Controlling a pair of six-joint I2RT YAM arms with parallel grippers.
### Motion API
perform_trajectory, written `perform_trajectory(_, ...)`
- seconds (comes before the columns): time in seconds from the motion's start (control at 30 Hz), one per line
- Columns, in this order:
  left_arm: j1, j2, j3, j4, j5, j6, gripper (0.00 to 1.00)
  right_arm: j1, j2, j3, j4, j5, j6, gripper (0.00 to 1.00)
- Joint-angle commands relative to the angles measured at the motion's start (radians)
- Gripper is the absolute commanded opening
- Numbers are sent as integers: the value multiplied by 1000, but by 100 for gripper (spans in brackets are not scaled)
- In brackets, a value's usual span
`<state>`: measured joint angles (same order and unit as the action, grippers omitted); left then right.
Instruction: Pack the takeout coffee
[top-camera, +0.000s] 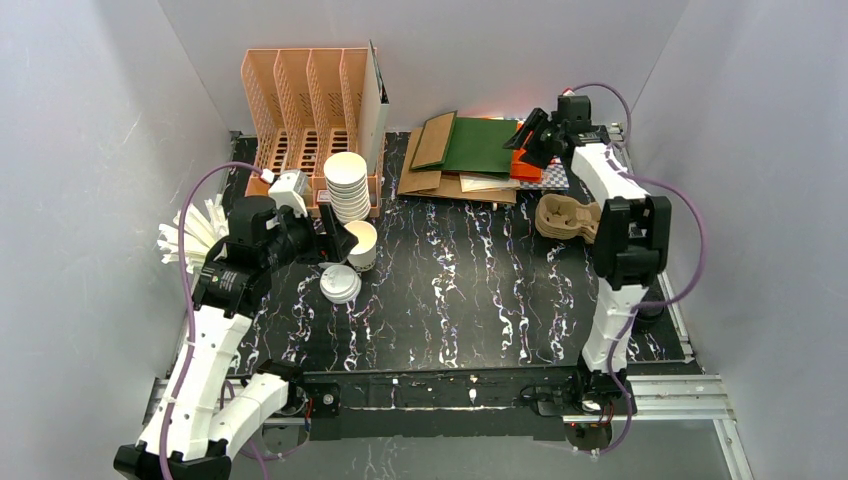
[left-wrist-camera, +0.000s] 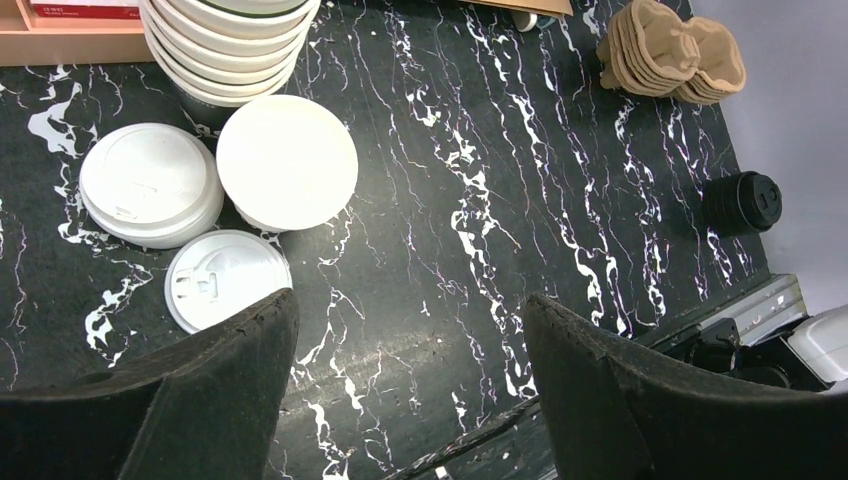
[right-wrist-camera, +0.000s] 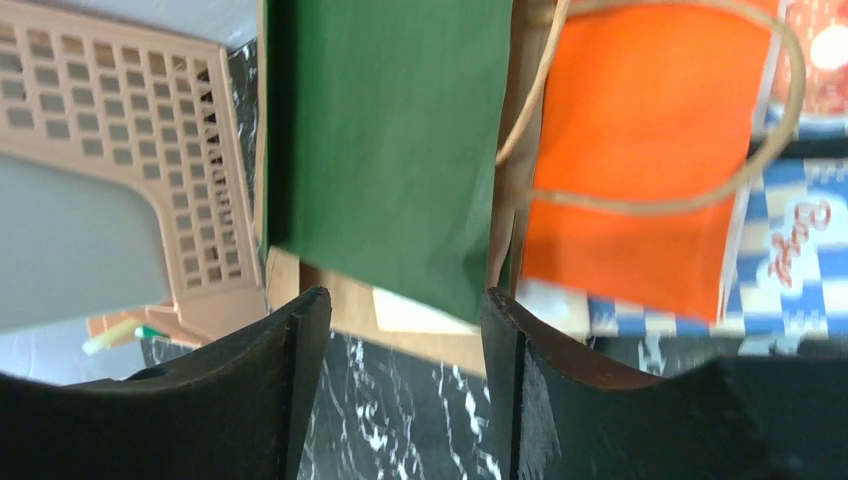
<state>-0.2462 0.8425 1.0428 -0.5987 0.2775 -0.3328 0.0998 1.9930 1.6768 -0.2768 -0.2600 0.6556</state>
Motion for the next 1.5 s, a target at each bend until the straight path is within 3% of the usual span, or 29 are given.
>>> perform_trajectory(0.0,-5,-17,16,-4,-7,12,80,-6,129,188,-52,22,-21,65)
perform_trajectory(0.23,-4,3,16,-4,-26,17,81,-7,298,378,-103,39,-21,65)
perform_trajectory(0.5,-4,13,8,-4,-30,38,82,-7,327,320,48,-121,16,54)
perform_trajectory(0.6,-5,29,11,-2,-25,46,82,-7,305,280,104,-161,25,30)
perform_trajectory(0.67,-5,38,11,5,-18,49,82,-8,299,288,92,-187,26,6)
perform_trajectory(0.73,-4,46,13,13,-5,52,82,-8,272,283,67,-201,23,1)
perform_trajectory(0.97,-23,105,70,15,12,94,82,-7,-50,0,86,-212,32,1)
perform_trajectory(1.1,-85,164,124,24,-63,70,84,5,-267,-158,0,-215,30,1)
perform_trajectory(1.27,-247,253,171,98,-228,-43,97,68,-520,-316,-150,-141,9,1)
perform_trajectory(1.47,-514,418,311,120,-449,-114,98,84,-758,-405,-314,-87,-54,1)
